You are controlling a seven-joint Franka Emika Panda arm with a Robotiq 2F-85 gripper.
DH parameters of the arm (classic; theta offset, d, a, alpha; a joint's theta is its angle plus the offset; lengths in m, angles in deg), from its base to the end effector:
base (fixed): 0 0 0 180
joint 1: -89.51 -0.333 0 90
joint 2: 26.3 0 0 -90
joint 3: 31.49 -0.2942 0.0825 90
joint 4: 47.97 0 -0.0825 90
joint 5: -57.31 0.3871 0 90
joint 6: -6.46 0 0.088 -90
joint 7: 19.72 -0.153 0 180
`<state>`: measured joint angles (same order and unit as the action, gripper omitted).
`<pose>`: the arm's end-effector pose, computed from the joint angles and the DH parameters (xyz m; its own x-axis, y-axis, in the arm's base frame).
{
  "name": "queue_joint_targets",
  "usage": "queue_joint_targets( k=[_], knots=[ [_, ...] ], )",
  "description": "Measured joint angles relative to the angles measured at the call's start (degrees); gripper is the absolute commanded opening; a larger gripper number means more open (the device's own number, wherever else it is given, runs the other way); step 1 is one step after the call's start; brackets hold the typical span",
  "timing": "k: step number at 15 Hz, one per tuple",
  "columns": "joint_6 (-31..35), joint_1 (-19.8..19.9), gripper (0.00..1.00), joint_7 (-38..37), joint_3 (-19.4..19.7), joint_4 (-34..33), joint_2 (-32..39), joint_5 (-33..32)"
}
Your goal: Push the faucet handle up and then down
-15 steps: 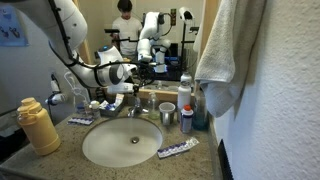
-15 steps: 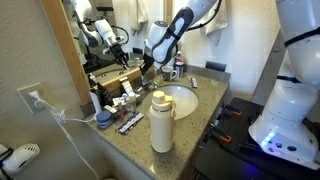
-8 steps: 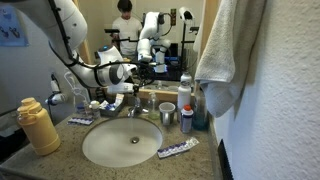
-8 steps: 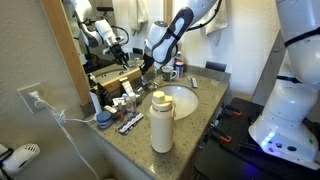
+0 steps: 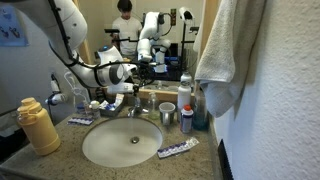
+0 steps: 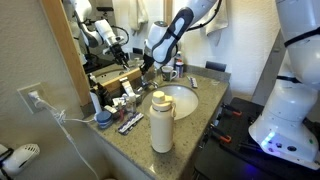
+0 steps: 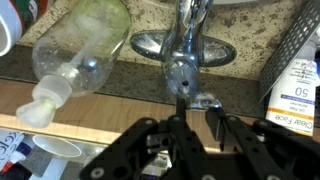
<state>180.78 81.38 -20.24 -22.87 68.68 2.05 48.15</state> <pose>0.6534 0.0077 0.1947 0.8586 0.1917 0.4754 0.1312 -0.9787 0.1576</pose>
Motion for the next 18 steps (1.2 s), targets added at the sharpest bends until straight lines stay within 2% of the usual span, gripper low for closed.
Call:
queue_joint_targets(
  k=[18],
  knots=[
    [-2.3,0.0,0.07,-2.2,0.0,-0.4,-0.2,0.8]
  ],
)
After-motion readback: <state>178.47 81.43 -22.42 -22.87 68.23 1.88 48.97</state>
